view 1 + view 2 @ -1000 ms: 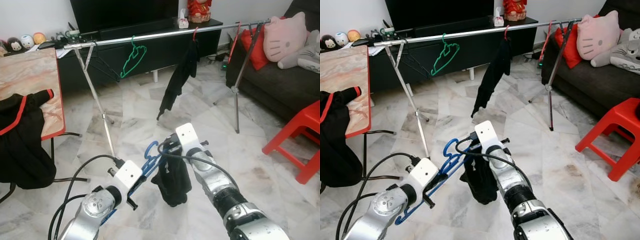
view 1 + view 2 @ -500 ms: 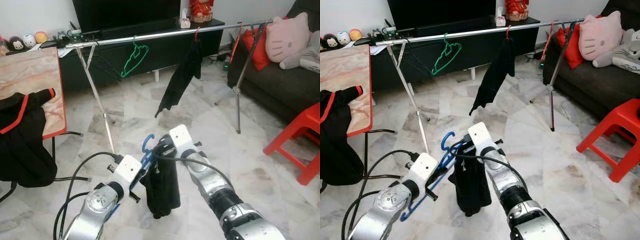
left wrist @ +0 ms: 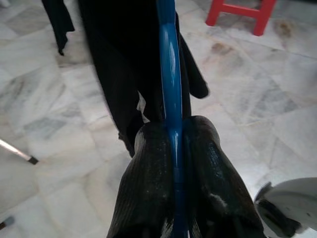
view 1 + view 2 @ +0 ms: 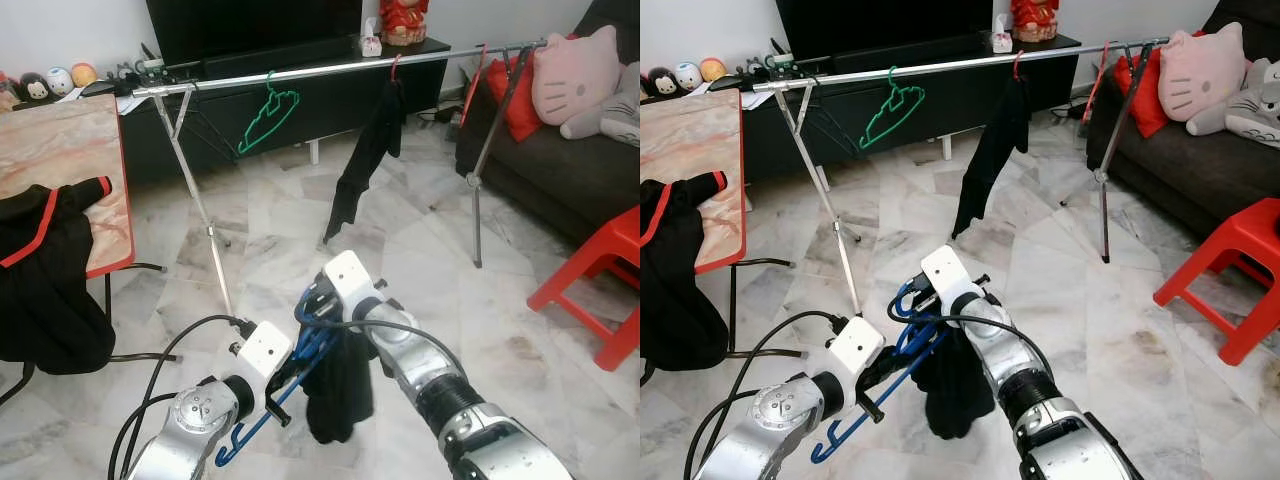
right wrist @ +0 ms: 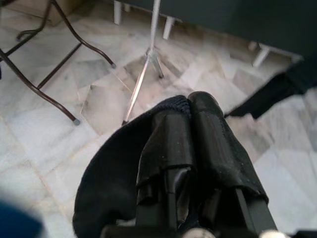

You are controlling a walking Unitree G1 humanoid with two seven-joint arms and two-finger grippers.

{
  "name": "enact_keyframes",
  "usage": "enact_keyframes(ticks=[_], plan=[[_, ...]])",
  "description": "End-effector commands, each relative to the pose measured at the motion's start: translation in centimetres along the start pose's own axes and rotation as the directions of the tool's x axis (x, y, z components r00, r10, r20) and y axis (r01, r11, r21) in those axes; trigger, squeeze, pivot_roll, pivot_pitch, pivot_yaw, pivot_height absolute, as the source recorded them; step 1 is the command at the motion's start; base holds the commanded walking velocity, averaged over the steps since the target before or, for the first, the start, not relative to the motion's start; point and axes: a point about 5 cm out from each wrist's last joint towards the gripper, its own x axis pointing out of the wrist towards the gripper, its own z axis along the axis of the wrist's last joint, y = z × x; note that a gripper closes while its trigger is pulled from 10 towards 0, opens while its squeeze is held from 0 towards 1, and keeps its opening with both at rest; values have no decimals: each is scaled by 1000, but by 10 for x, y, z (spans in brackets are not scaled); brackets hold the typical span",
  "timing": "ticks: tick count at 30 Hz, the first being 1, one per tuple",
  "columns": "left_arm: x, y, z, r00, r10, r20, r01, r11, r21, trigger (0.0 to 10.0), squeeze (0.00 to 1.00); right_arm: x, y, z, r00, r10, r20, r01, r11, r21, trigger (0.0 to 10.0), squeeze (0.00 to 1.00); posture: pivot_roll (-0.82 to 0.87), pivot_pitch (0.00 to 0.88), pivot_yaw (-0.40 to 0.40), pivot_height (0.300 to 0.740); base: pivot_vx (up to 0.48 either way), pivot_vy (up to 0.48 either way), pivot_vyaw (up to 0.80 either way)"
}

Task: Hang hanger

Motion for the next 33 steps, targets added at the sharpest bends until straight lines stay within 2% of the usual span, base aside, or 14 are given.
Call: enact_keyframes(ticks=[1,4,8,12,15,19,21,26,29,33], plan=[[2,-10,3,998,-65,12,65,998,5,10000,0,5,0,25,995,30,92,-25,998,-49,10000,0,-39,0,17,732,0,0,0],[4,-6,3,1000,-25,17,24,1000,8,10000,0,5,-3,28,994,51,99,-45,997,-61,10000,0,-42,0,17,732,0,0,0],[7,6,6,997,77,27,-78,997,20,10000,0,4,1,30,991,79,107,-73,995,-63,10000,0,-45,0,15,732,0,0,0],[7,10,7,994,109,31,-110,994,18,10000,0,4,3,30,991,87,107,-81,995,-56,10000,0,-45,0,15,732,0,0,0],[9,18,9,982,187,34,-187,982,6,10000,0,3,9,28,988,105,111,-100,994,-50,10000,0,-44,0,16,732,0,0,0],[9,18,9,981,193,35,-193,981,6,10000,0,2,10,28,988,106,110,-102,994,-50,10000,0,-44,0,16,732,0,0,0],[10,27,14,953,297,57,-297,955,0,10000,0,1,14,24,991,96,96,-94,995,-28,10000,0,-48,0,15,732,0,0,0],[10,28,9,953,302,16,-303,953,18,10000,0,1,10,22,996,44,72,-43,999,-17,10000,0,-45,0,15,732,0,0,0],[8,31,3,941,339,-16,-339,941,14,10000,0,2,5,19,999,-2,49,2,1000,-8,10000,0,-45,0,16,732,0,0,0],[7,35,5,931,365,6,-365,931,16,10000,0,1,5,20,998,13,56,-13,1000,-9,10000,0,-46,0,17,732,0,0,0]])
